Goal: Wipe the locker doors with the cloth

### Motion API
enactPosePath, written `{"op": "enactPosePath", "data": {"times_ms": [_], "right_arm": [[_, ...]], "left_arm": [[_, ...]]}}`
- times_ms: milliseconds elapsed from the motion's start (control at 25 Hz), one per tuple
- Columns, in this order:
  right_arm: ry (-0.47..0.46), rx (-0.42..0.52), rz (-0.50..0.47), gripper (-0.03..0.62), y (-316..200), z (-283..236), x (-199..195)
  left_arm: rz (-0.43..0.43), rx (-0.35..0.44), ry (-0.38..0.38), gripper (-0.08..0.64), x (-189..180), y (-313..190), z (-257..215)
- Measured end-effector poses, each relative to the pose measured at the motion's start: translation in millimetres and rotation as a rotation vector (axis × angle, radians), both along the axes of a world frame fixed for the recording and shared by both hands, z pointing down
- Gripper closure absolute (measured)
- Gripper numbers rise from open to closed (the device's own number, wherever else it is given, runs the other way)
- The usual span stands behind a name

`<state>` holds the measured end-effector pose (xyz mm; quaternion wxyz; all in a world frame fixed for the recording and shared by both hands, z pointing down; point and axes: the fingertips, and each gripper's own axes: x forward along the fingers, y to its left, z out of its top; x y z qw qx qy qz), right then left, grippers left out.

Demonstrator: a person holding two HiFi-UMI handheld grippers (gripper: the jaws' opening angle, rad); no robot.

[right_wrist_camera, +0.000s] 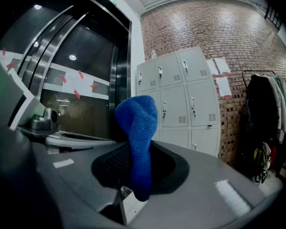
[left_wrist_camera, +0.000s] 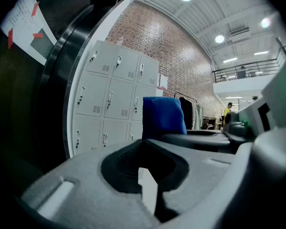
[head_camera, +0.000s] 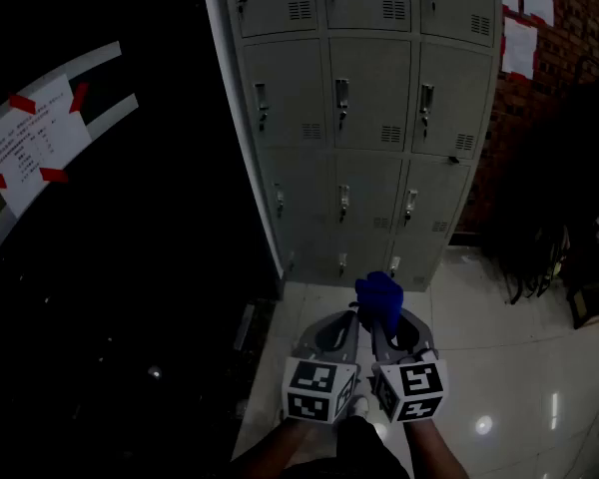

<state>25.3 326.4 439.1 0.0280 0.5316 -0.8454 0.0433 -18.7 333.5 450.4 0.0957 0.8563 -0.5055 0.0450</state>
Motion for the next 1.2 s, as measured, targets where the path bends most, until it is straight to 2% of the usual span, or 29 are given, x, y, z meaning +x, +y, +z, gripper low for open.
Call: {"op": "enactPosePath", "data": {"times_ms": [560, 880, 1200], "right_arm": [[-0.015, 0.007, -0.049, 0.515, -194, -26, 25], [-0.015, 0.060, -0.083, 0.515, -261, -52, 33], [-0.007, 0.101, -0.102, 0.515, -322, -75, 19]], "left_arm": [[-0.046, 0.001, -0.023, 0.557, 22, -191, -25], [-0.086, 0.040, -0.020, 0.557, 28, -260, -50], [-0.083, 0.067, 0.001, 0.557, 23, -320, -68]]}}
